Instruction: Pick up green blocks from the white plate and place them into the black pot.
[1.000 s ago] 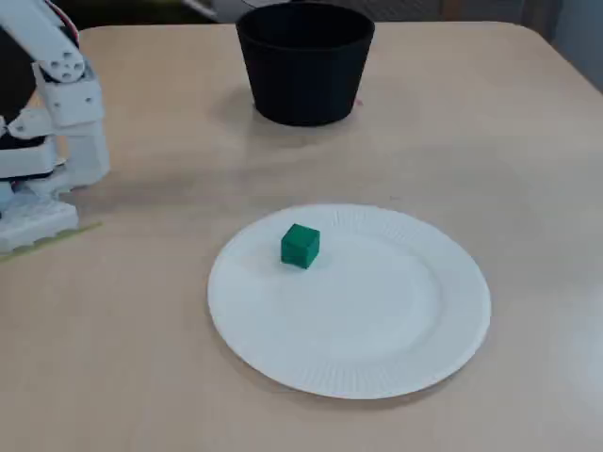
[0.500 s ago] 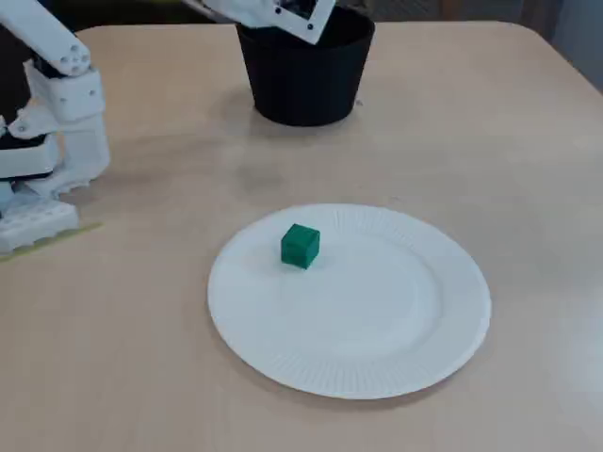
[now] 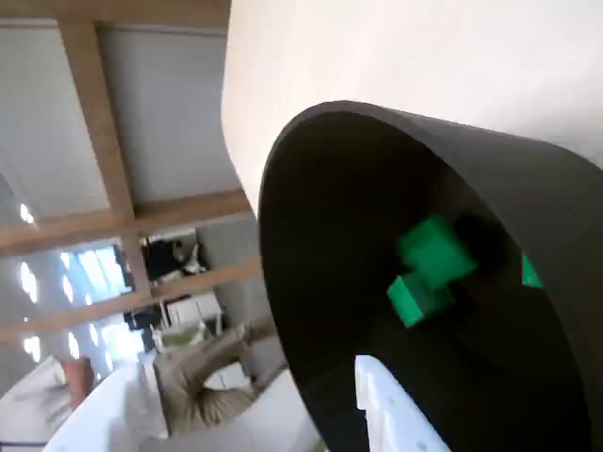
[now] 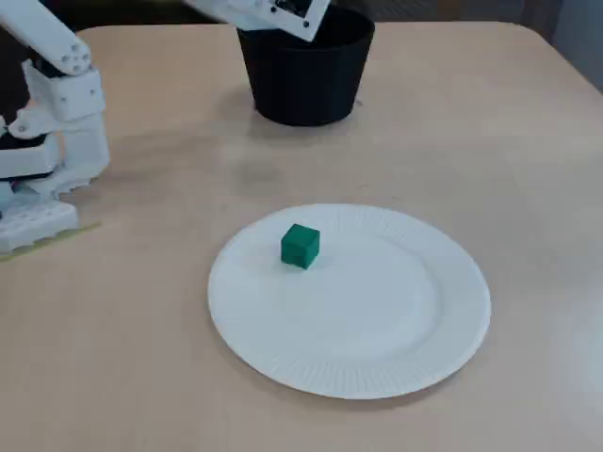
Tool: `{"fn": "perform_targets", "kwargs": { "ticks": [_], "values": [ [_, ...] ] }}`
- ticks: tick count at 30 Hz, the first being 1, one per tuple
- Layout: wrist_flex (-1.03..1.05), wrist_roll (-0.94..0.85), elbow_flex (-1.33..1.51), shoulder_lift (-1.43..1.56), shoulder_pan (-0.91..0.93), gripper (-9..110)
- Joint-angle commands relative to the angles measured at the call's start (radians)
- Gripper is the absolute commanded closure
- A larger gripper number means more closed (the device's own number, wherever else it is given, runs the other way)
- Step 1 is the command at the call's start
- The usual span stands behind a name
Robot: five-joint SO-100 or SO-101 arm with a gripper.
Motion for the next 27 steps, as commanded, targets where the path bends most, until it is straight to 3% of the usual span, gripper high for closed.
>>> {"fn": "perform_targets", "kwargs": {
  "ticks": [1,2,3,11,16,27],
  "values": [
    [0.006,0.023,-0.017,0.058,0.029,88],
    [0.011,0.029,-0.017,0.074,0.044,101],
    [0.028,0.029,-0.025,0.089,0.067,104],
    [0.560,-0.106,-0.341,0.103,0.482,104],
    [0.816,-0.210,-0.371,0.078,0.816,104],
    [0.816,-0.324,-0.397,-0.216,1.035,104]
  ]
}}
